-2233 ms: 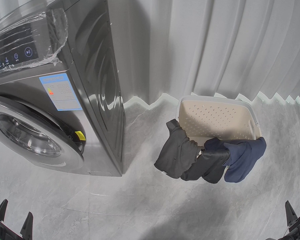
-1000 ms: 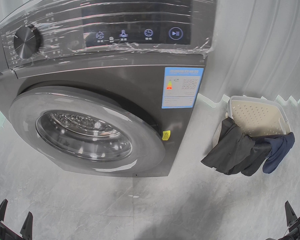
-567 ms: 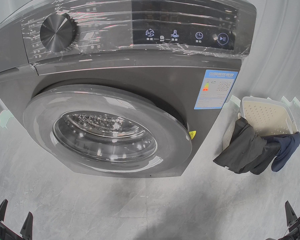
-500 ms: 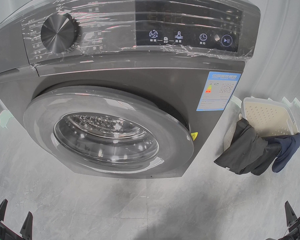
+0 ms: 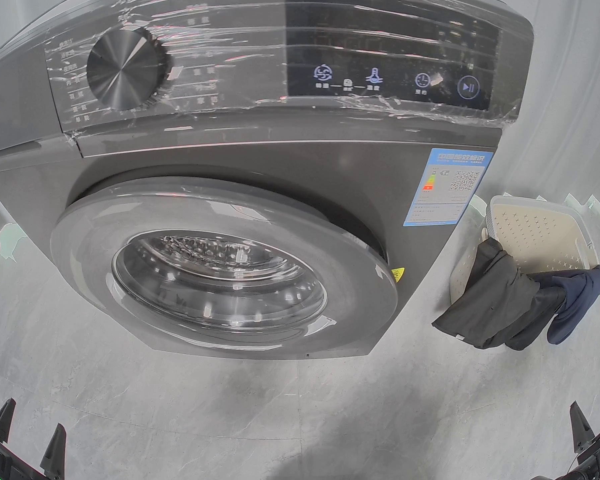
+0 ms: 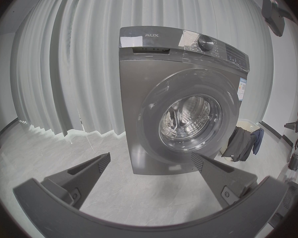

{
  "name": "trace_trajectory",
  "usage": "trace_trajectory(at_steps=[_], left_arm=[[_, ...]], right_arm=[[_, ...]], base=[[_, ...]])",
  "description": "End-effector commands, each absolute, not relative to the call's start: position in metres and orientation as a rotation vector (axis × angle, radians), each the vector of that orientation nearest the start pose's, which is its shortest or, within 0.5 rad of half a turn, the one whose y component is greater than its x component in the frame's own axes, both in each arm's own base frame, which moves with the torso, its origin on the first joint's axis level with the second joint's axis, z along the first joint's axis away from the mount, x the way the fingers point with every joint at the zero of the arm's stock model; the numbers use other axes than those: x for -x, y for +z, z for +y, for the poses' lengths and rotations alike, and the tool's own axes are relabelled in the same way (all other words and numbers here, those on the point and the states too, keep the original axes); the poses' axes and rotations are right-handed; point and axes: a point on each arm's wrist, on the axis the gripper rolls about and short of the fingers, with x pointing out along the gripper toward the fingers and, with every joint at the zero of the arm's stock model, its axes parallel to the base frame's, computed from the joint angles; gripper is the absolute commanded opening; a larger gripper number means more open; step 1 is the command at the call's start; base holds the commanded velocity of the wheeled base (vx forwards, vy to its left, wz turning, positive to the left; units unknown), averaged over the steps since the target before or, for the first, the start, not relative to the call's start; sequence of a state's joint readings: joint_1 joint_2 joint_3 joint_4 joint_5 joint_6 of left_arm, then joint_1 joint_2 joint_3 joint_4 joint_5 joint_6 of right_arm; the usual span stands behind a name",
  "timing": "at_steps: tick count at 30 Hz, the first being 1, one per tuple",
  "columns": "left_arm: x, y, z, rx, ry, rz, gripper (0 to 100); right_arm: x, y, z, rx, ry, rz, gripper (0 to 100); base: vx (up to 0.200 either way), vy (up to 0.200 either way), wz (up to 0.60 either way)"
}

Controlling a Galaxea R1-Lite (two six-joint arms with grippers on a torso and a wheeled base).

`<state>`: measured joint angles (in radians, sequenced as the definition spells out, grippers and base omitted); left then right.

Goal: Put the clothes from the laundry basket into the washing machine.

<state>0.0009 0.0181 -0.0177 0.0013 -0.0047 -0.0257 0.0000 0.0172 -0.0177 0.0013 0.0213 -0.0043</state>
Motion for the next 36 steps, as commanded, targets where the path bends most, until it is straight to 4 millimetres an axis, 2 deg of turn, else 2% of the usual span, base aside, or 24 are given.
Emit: trace_trajectory(at_steps=[1,5,29,36], left_arm=[[0.0228,0.0758,-0.0001,0.026,-0.003,0.002,100],[0.0228,0.0759,-0.0001,0.026,-0.003,0.000,100],[0.0228,0.0759,-0.0001,0.026,-0.003,0.000,100],[0.0228,0.0758,-0.0001,0.026,-0.003,0.002,100]], right_arm=[[0.0218,0.0761,0.0005,0.004,0.022,0.015,100],[0.0218,0.0761,0.0005,0.004,0.022,0.015,100],[0.0218,0.0761,0.0005,0.006,0.022,0.015,100],[0.0218,0.0761,0.0005,0.006,0.023,0.015,100]], base=[[0.000,0.200,0.00],[0.000,0.200,0.00],[0.000,0.000,0.00],[0.000,0.171,0.00]])
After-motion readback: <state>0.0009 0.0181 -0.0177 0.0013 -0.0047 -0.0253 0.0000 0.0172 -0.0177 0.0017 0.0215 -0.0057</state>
